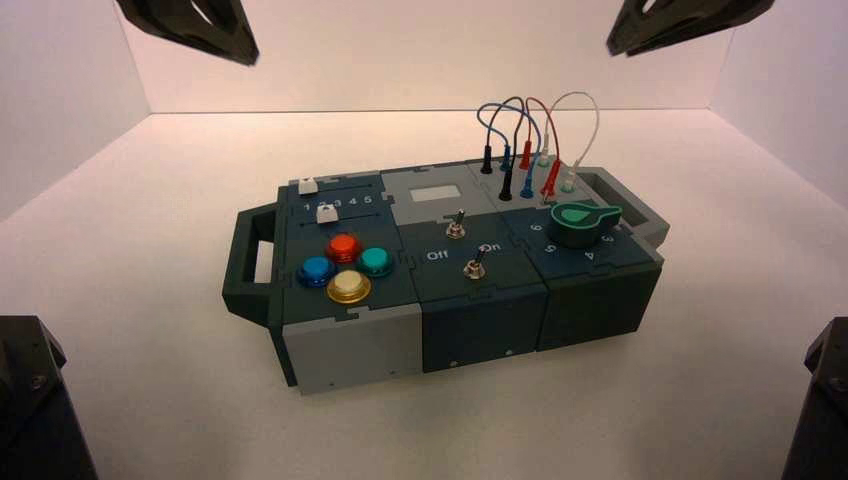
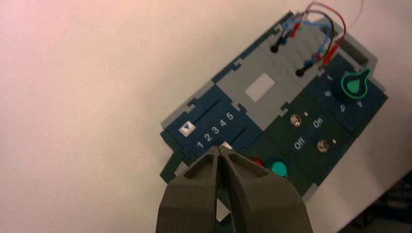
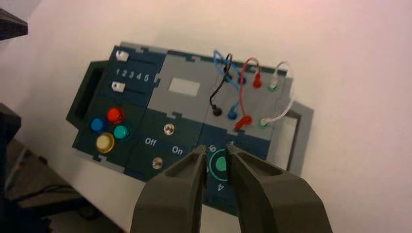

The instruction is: Pull the black wire.

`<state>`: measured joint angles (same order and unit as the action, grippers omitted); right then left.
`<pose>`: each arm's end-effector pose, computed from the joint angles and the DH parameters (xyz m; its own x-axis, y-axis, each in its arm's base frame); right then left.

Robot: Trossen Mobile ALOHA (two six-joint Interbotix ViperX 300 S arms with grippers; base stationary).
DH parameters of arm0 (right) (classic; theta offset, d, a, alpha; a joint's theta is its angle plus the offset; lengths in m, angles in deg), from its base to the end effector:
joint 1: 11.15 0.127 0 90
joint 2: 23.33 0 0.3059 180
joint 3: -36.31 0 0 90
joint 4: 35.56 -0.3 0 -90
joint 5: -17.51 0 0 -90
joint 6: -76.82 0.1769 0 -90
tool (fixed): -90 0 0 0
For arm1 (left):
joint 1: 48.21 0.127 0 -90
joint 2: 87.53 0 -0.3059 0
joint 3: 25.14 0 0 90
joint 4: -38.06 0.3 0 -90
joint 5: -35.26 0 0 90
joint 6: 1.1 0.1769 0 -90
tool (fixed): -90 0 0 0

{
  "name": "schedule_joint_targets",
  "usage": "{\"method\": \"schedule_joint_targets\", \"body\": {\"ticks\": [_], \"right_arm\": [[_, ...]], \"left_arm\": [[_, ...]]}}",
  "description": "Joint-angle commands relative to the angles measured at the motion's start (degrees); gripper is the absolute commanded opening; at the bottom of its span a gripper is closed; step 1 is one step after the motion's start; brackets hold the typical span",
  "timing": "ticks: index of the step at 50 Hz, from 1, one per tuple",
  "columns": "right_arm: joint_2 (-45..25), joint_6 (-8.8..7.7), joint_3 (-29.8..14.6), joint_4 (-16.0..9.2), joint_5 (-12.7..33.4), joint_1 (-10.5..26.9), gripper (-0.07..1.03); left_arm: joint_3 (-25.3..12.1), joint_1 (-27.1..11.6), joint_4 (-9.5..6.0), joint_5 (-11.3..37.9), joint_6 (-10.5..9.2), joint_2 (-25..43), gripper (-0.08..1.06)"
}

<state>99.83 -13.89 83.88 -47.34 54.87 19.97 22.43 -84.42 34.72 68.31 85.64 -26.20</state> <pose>0.1884 0.1393 0.1717 0.4685 0.4275 -0.7732 -0.4717 0.8610 0.1902 0.1953 -0.1499 0.1591 0.4788 -0.3899 -0.7866 0.5358 0.8395 -0.0900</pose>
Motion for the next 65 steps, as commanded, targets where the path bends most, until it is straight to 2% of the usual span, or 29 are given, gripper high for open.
{"method": "schedule_joint_targets", "body": {"ticks": [1,23,37,65], "right_arm": [[-2.6,0.09,-2.2,-0.9,-0.2,0.6,0.27],[-13.7,0.09,-4.7,-2.5,-0.2,5.1,0.30],[-19.2,0.53,-6.2,-2.9,-2.0,5.8,0.32],[-32.7,0.53,-9.8,-2.9,-7.8,5.8,0.32]], "left_arm": [[-2.5,-1.3,-0.09,-0.3,-0.35,1.8,-0.03],[-6.3,-6.5,-0.09,-0.2,-0.44,8.3,-0.03],[-5.7,-10.5,-1.32,-0.3,-0.53,10.2,-0.03],[-4.5,-10.8,-1.32,-0.2,-0.35,9.3,-0.03]]}}
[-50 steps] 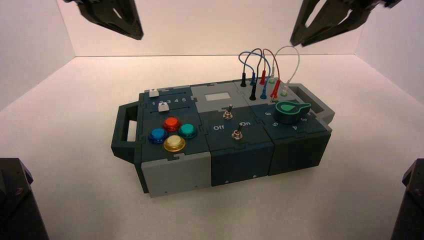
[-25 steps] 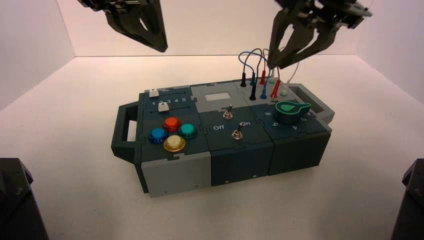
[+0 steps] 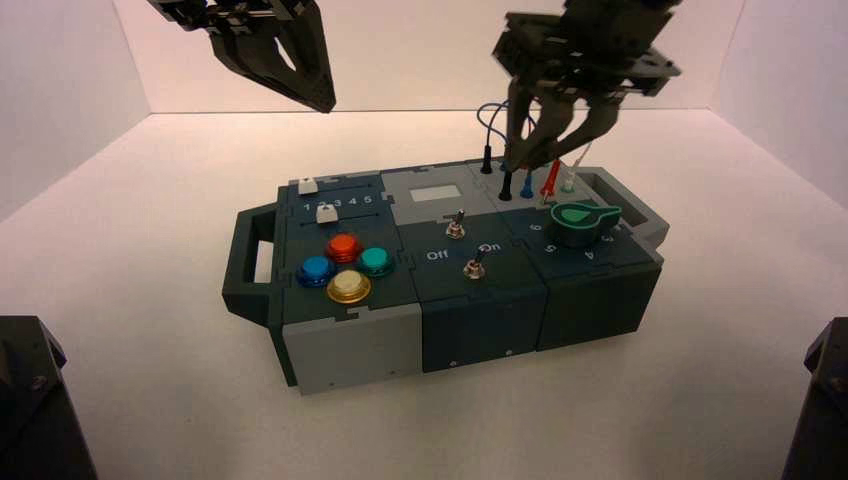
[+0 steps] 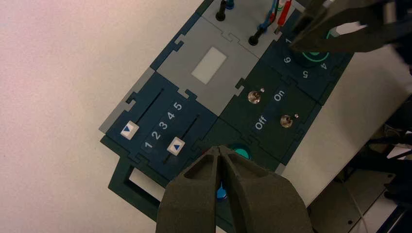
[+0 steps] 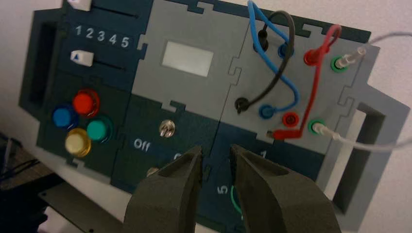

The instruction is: Pull the black wire.

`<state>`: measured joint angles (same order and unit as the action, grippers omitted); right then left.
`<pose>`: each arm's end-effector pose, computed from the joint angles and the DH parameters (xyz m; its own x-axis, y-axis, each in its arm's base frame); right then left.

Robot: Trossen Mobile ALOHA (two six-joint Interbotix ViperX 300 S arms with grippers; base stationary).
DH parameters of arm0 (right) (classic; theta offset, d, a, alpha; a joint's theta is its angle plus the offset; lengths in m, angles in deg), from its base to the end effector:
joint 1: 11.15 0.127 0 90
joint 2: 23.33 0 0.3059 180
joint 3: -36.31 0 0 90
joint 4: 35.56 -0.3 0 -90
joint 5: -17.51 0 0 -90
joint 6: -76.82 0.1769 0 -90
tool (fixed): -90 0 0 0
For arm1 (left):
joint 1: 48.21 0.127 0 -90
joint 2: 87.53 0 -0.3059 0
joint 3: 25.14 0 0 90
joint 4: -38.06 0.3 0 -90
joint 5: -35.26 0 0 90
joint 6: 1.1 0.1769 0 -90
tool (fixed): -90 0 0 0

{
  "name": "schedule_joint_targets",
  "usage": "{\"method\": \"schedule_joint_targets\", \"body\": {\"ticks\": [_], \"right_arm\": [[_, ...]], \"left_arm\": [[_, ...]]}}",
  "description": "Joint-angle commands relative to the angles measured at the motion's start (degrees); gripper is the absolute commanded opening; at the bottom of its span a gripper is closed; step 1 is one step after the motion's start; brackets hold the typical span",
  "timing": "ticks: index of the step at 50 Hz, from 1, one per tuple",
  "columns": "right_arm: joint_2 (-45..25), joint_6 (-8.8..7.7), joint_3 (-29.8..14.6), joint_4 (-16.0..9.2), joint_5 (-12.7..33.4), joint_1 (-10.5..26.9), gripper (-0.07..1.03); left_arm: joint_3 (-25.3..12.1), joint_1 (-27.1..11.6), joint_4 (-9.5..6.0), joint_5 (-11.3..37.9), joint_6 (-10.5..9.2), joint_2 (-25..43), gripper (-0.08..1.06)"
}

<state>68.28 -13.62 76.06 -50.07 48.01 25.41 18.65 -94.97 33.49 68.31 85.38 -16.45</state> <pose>0.2224 0.1929 0.0850 0.2248 0.3251 -0.9186 -0.4590 0.8669 0.1944 0.1774 -0.1998 0.1406 0.3327 -0.4172 -0.8457 0.6633 0.7410 -0.1046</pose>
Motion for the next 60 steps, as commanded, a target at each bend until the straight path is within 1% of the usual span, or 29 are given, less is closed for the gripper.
{"method": "schedule_joint_targets", "body": {"ticks": [1,6,16,25,29,53,60], "right_arm": [[-1.3,0.26,-2.0,-0.2,-1.0,0.4,0.32],[-2.5,0.18,-2.5,0.0,-1.6,0.2,0.32],[-3.5,0.00,-2.5,0.4,-3.0,-1.6,0.32],[-3.6,-0.09,-2.7,1.7,-3.1,-2.9,0.32],[-3.9,0.00,-3.0,2.0,-3.2,-2.9,0.32],[-7.9,-0.09,-5.4,1.8,-3.2,-2.9,0.32],[-9.4,0.00,-5.6,1.9,-4.0,-2.9,0.32]], "left_arm": [[-0.6,-0.3,-0.09,-0.1,-0.09,-0.5,-0.03],[-0.7,-0.3,-0.09,0.0,-0.09,-0.4,-0.03],[-0.6,-0.3,-0.09,0.1,-0.09,-0.5,-0.03],[-0.7,-0.3,-0.09,0.1,-0.09,-0.5,-0.03],[-0.8,-0.3,-0.09,0.0,-0.09,-0.4,-0.03],[-1.1,-0.3,-0.09,0.1,0.00,-0.1,-0.03],[-1.2,-0.3,-0.09,0.0,0.00,-0.1,-0.03]]}}
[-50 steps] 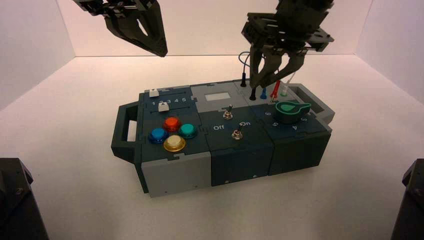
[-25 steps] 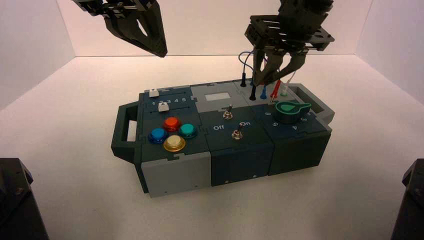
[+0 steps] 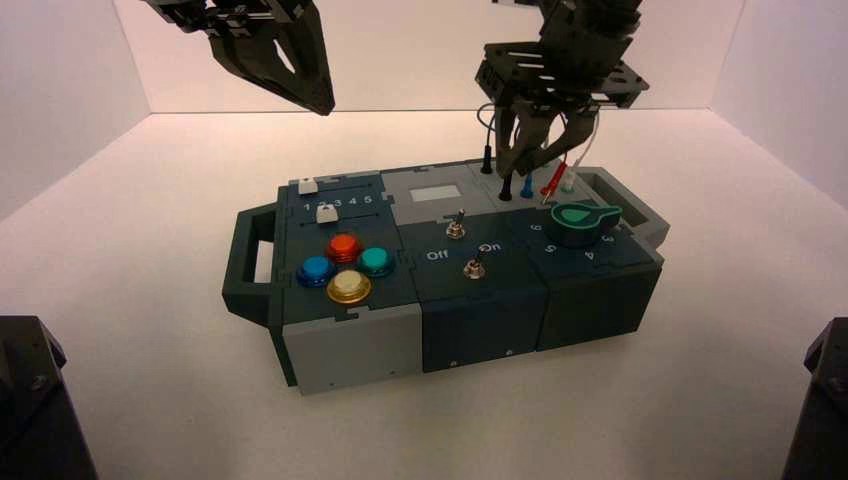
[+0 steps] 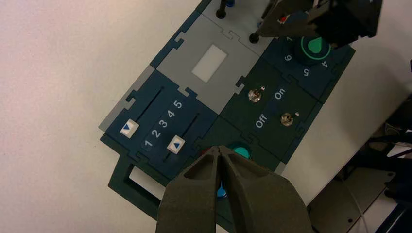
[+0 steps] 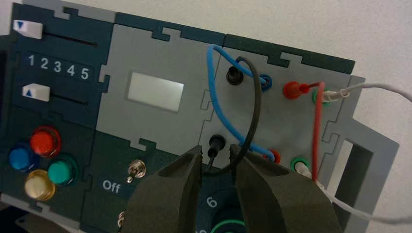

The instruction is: Pull the black wire.

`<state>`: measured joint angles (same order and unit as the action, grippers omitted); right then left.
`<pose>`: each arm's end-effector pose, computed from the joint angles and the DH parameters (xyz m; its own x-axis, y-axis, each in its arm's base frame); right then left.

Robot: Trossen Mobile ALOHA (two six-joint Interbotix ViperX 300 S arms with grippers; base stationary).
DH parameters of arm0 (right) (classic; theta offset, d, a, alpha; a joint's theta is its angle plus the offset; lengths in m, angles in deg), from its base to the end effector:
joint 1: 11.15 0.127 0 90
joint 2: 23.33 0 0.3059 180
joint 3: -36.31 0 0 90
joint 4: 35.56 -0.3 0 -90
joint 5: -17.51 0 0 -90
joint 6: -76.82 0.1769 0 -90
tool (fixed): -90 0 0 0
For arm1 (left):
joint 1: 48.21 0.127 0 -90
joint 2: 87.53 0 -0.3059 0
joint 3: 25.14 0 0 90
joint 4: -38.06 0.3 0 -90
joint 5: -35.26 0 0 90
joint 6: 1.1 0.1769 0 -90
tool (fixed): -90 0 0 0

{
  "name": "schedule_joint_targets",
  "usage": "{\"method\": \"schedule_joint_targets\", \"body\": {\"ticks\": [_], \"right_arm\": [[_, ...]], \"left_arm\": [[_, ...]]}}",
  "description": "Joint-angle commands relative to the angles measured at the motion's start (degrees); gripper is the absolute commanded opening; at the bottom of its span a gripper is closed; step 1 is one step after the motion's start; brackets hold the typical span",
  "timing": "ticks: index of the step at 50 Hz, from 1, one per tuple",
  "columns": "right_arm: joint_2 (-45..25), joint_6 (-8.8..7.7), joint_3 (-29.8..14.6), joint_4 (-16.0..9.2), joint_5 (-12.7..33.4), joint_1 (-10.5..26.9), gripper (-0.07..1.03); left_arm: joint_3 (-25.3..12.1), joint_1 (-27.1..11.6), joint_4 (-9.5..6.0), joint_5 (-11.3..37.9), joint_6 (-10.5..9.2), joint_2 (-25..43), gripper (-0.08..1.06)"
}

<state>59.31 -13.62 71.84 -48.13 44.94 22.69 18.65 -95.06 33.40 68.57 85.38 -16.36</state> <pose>0.2558 0.1929 0.0611 0.2301 0.2750 -0.9335 -0.4272 0.8904 0.1570 0.1764 -0.1998 0.1398 0.3277 -0.4148 -0.8489 0.6637 0.7405 -0.1057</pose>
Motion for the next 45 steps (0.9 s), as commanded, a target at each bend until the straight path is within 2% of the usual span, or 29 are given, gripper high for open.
{"method": "schedule_joint_targets", "body": {"ticks": [1,18,24,30,37,45], "right_arm": [[-0.6,-0.09,-1.4,0.0,-1.0,-0.2,0.32],[-3.0,0.00,-1.9,0.0,-1.9,-0.2,0.29],[-3.4,0.09,-2.0,0.0,-2.4,-0.2,0.18],[-3.8,0.09,-2.0,0.0,-2.3,-0.2,-0.03],[-3.4,0.18,-2.0,0.4,-1.5,-0.2,-0.02],[1.0,0.44,-2.2,1.0,-0.2,-0.2,-0.02]], "left_arm": [[-1.2,-0.2,0.00,-0.3,0.00,-0.2,-0.03],[-1.2,-0.2,0.00,-0.2,-0.09,-0.2,-0.03],[-1.1,-0.2,0.00,-0.2,0.00,-0.2,-0.03],[-1.2,-0.2,0.00,-0.3,-0.09,-0.2,-0.03],[-1.2,-0.2,0.00,-0.2,-0.09,-0.2,-0.03],[-1.2,-0.2,0.00,-0.2,0.00,-0.2,-0.03]]}}
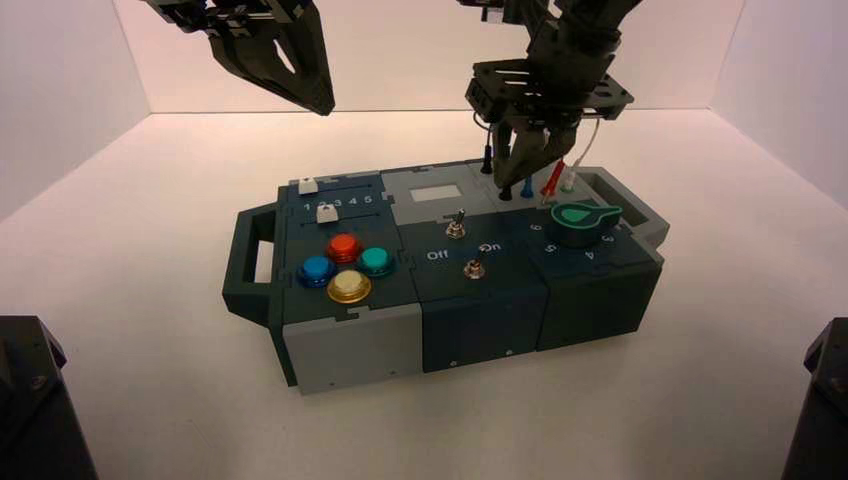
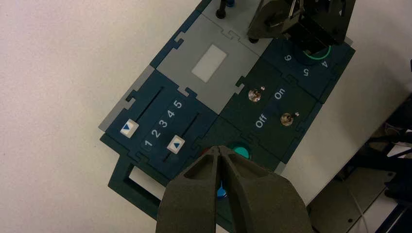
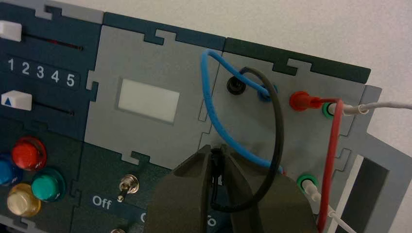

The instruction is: Pull the black wire.

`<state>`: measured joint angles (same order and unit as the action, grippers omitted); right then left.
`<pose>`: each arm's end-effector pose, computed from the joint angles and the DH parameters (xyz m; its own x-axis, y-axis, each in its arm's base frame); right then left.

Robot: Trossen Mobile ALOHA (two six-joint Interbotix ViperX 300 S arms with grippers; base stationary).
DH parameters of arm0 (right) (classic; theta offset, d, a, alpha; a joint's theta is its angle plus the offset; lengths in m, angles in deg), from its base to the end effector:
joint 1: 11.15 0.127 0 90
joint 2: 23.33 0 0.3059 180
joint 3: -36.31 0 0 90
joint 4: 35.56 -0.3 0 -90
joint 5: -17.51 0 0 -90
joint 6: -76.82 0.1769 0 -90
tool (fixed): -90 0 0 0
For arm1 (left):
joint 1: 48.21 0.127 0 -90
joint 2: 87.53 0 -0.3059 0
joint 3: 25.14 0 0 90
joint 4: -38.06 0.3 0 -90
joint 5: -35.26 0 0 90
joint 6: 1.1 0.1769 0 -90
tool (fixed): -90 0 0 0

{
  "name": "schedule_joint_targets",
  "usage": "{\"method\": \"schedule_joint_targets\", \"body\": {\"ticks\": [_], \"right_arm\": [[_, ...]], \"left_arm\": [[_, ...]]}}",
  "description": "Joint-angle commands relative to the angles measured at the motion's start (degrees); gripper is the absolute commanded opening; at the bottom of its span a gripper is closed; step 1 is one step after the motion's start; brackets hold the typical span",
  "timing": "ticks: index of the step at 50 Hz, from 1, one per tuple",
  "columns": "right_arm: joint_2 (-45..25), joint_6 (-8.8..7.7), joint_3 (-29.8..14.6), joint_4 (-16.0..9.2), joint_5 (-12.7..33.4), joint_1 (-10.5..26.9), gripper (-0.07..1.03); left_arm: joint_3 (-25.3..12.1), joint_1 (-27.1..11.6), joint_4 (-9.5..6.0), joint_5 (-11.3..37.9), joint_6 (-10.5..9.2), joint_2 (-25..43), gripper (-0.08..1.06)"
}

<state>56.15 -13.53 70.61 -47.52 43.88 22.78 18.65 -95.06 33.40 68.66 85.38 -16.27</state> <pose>0.2621 0.1960 0.0501 0.2218 0.2601 -0.9398 -0.4302 0.8910 0.1451 0.1763 -0.1996 0.1392 0.3258 -0.4129 -0.8505 0.6635 0.7407 -0.1054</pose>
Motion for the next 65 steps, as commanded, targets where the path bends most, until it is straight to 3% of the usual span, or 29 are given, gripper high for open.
{"method": "schedule_joint_targets", "body": {"ticks": [1,15,38,41,45,49,65], "right_arm": [[4.8,0.44,-1.0,0.4,1.2,-0.3,-0.02],[8.8,0.79,-3.5,0.0,4.0,0.0,-0.02],[1.7,0.70,-6.0,-1.1,2.0,2.9,-0.01],[1.3,0.62,-6.1,-1.1,2.1,3.2,0.05],[1.0,0.70,-6.2,-1.2,2.1,3.4,0.31],[1.1,0.53,-6.2,-1.2,2.2,3.4,0.48],[5.1,0.18,-4.7,-1.2,5.2,3.7,0.49]], "left_arm": [[-1.2,-0.2,0.00,-0.3,0.00,-0.3,-0.03],[-1.5,-0.2,0.09,-0.4,-0.09,-0.1,-0.03],[-1.8,-0.2,0.18,-0.3,0.00,0.5,-0.03],[-1.7,-0.2,0.18,-0.3,0.00,0.6,-0.03],[-1.8,-0.2,0.18,-0.3,0.00,0.6,-0.03],[-1.7,-0.2,0.18,-0.3,0.00,0.6,-0.03],[-1.8,-0.2,0.35,-0.4,0.18,1.2,-0.03]]}}
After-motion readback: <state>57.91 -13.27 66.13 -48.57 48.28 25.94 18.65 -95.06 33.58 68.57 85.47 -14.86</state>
